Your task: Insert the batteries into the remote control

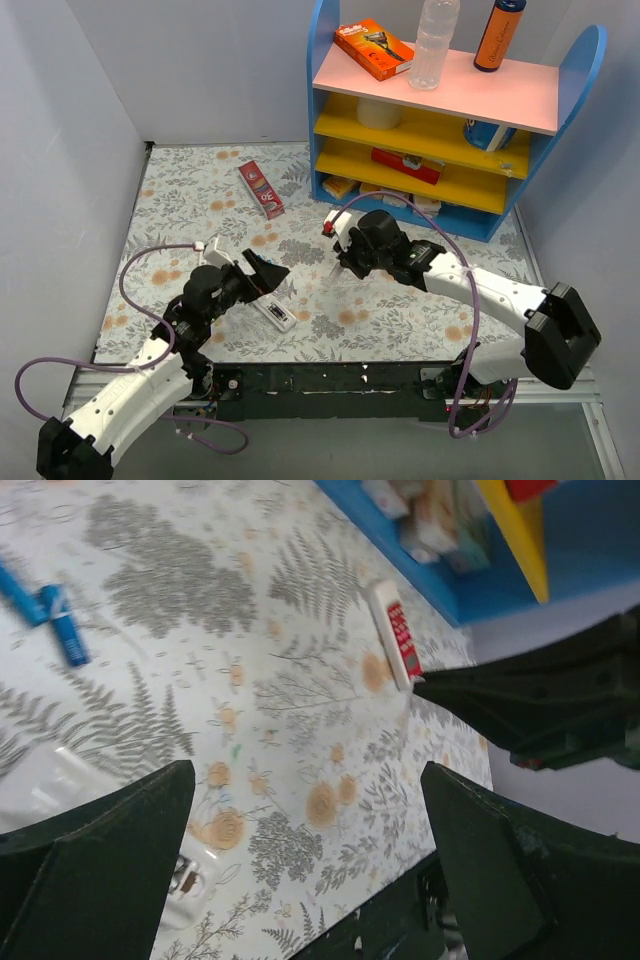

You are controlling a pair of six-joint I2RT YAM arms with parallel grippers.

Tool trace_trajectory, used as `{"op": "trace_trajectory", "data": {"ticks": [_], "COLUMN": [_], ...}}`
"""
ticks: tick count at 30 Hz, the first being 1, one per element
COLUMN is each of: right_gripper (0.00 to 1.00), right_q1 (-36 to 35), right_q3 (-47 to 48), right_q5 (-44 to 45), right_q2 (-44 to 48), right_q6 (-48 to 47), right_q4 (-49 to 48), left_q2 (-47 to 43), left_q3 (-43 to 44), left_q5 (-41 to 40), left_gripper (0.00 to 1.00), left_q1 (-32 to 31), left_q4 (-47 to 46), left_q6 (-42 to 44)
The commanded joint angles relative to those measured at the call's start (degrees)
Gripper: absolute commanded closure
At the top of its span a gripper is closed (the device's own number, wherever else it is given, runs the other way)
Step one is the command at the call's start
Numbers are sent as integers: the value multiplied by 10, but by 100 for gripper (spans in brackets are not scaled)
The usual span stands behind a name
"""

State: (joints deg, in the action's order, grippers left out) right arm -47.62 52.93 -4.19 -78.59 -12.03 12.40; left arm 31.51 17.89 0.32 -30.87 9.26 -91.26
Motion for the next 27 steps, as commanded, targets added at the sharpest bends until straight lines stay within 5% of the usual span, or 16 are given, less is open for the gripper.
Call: {"op": "trace_trajectory", "data": {"ticks": [1, 13, 27], "right_gripper": [99, 99, 99], "right_q1": [-12, -36, -49], "right_q3": [-39, -75, -72], "right_q5": [1, -1, 20], "right_q2": [75, 153, 151], "right_q6": [0, -8, -6], "right_q4": [-118, -216, -215], "left_q2": [50, 288, 343], "left_q3": [64, 198, 273], "left_q5": [165, 398, 235], "left_gripper": [2, 3, 50], "left_q1": [-2, -8, -72], "left_q4": [-147, -191, -27], "left_q6": [143, 184, 265]}}
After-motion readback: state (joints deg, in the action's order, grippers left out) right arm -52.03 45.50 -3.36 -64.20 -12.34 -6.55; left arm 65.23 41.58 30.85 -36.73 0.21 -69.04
